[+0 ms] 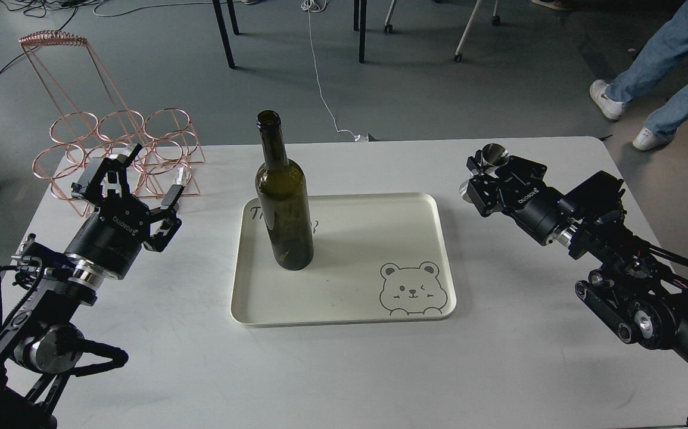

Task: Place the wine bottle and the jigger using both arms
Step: 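Lift the jigger with the right gripper and carry it off the tray, then set the jigger down on the table beside the tray, open right gripper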

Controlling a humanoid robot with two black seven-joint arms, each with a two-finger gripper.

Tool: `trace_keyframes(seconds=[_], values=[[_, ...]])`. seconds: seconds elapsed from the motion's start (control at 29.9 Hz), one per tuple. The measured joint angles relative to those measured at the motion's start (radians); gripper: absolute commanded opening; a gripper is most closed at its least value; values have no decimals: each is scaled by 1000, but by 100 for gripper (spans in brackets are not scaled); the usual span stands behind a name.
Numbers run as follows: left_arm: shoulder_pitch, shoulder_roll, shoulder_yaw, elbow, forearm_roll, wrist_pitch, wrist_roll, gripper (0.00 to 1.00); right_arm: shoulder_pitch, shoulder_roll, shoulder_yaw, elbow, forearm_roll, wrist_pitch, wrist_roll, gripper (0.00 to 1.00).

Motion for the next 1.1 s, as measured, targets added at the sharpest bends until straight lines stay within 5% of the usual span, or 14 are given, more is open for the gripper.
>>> trace_keyframes(seconds=[0.33,1.1], values=[[0,0,2,0,0,1,0,98,-112,-118,3,-37,139,0,0,23],[0,0,4,-10,1,0,0,98,-129,-86,-31,-190,240,0,0,32]])
